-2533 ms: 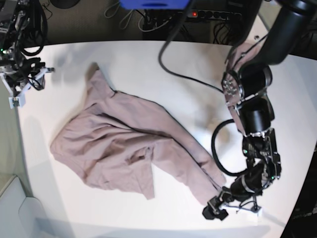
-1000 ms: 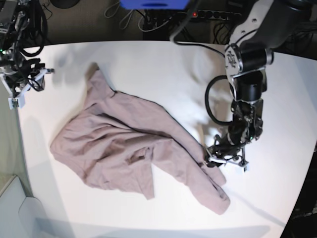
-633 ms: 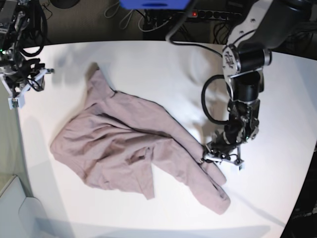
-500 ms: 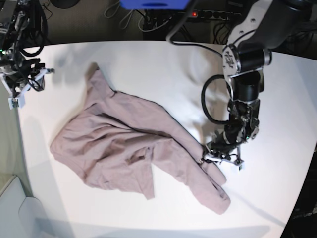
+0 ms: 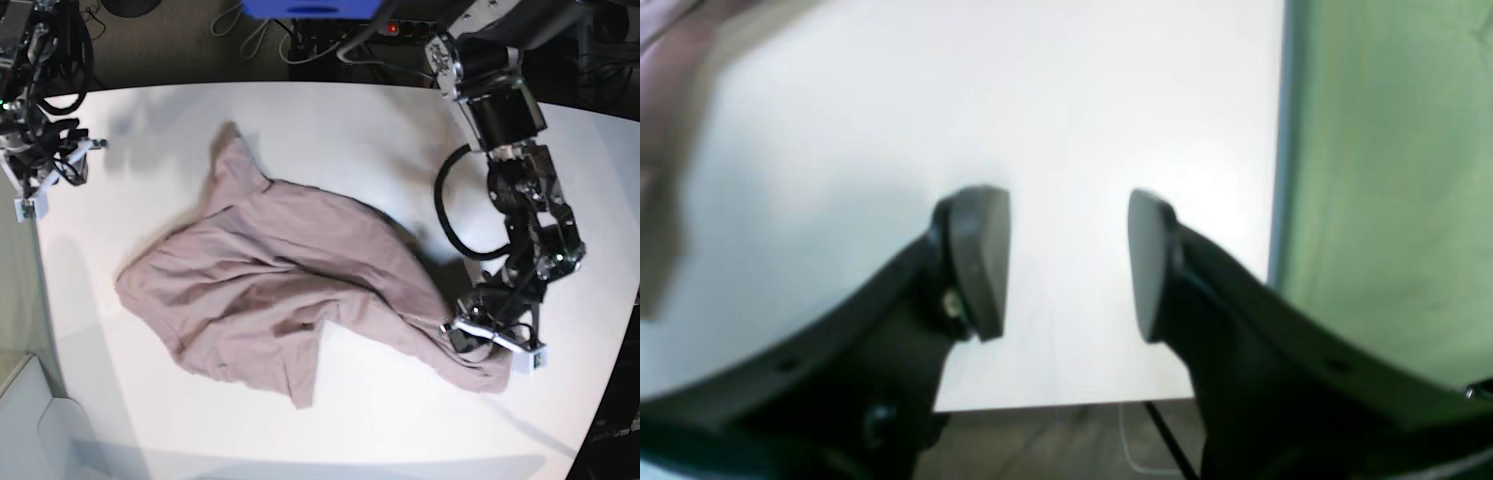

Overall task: Layout the t-shirt on the table in an organized manner, then fold the t-shirt properly
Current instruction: 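Grasp the shirt edge with the left gripper and smooth it flat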

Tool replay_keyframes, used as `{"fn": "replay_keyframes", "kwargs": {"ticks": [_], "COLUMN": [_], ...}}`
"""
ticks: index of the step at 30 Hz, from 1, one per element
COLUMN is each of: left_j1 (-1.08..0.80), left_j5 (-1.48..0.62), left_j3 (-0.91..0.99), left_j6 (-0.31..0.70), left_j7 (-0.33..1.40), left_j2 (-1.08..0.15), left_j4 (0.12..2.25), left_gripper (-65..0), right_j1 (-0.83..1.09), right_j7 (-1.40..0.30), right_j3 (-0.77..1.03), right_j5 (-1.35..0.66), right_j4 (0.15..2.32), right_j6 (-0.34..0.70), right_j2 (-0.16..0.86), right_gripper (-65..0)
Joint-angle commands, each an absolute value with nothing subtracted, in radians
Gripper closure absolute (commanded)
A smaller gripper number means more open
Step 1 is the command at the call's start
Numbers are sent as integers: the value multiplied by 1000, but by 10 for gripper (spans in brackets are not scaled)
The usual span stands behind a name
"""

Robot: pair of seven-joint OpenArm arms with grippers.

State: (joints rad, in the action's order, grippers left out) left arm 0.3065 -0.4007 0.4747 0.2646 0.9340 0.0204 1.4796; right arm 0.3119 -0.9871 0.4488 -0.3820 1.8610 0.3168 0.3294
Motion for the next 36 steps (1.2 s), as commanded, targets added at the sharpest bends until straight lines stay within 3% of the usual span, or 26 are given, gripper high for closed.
{"fn": "replay_keyframes", "kwargs": {"ticks": [1,8,17,26,36], "left_j1": [314,249,248,160,143], "left_j5": [-414,-401,-401,-412,-414], "left_j3": [473,387,348,251,252], "left_j6": [272,272,272,274,283], "left_j7": [935,1012,1017,1023,1208], "left_j2": [16,-24,-90,-255,-323], "left_j4": [1554,1814,1687,1659,1739], "left_gripper": [-5,-5,-8,-10,-32], "right_j1": [308,308,309,311,309], "right_j7": [-970,-970,-970,-978,-980], "right_j3": [456,456,456,449,331], "right_j5": [-386,-386,-386,-390,-390], "right_j4": [1879,1879,1879,1879,1879], "right_j6": [320,320,320,320,320], "right_j2": [344,344,344,338,308], "right_gripper": [-291,-291,-291,-291,-294]}}
